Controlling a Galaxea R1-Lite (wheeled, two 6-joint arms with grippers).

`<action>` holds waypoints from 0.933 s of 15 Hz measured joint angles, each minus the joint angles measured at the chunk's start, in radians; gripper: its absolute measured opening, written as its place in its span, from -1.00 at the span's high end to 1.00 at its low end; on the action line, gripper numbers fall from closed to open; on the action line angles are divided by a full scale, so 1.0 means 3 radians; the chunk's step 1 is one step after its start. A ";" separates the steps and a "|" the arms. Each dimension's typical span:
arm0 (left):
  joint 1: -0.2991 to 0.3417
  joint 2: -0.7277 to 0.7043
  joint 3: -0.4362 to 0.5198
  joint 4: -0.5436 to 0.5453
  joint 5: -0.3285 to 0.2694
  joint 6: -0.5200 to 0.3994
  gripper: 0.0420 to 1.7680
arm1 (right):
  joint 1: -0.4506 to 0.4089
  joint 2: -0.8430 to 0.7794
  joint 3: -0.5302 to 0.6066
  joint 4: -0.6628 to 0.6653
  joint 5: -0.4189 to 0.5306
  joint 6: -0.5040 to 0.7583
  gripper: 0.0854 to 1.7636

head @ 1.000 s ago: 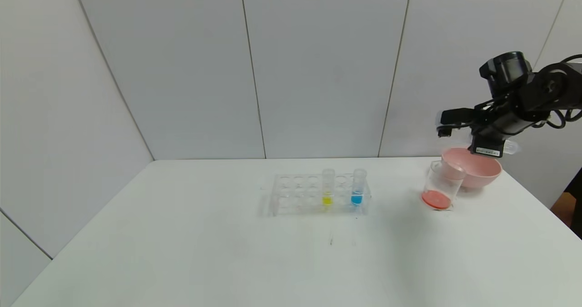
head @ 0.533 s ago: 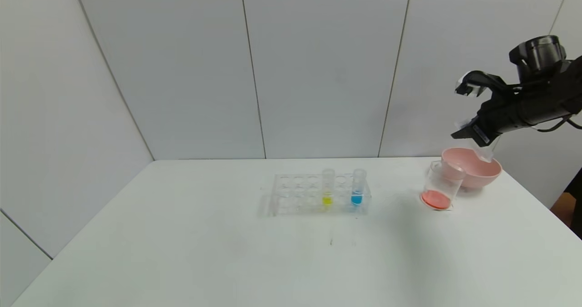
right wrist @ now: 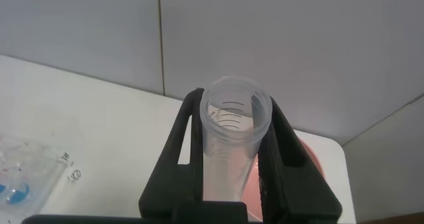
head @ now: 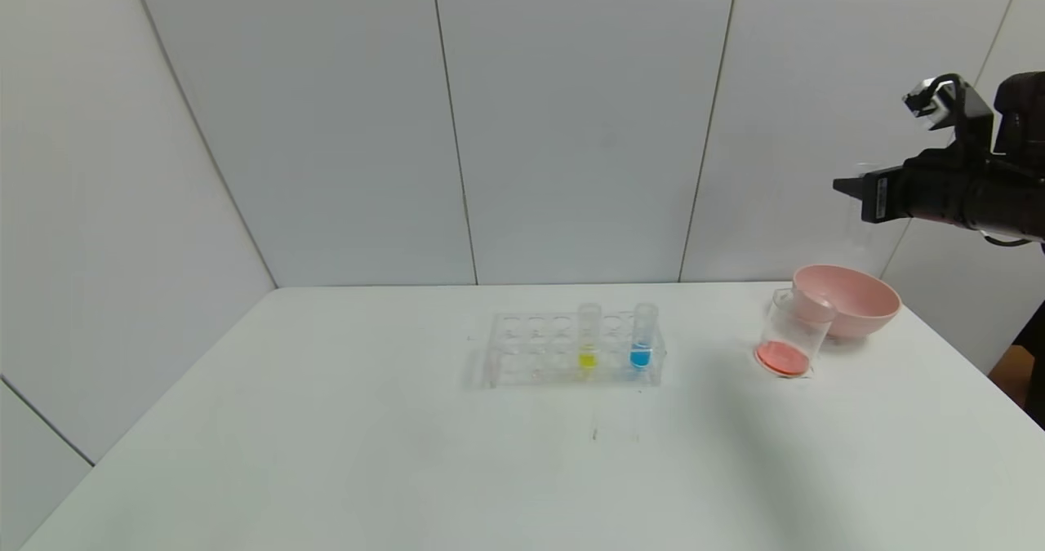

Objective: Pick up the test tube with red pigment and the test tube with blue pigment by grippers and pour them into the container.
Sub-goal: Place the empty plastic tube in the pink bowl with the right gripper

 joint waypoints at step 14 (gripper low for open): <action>0.0000 0.0000 0.0000 0.0001 0.0000 0.0000 -1.00 | -0.0381 -0.0177 0.1615 -0.1575 0.0017 0.0336 0.47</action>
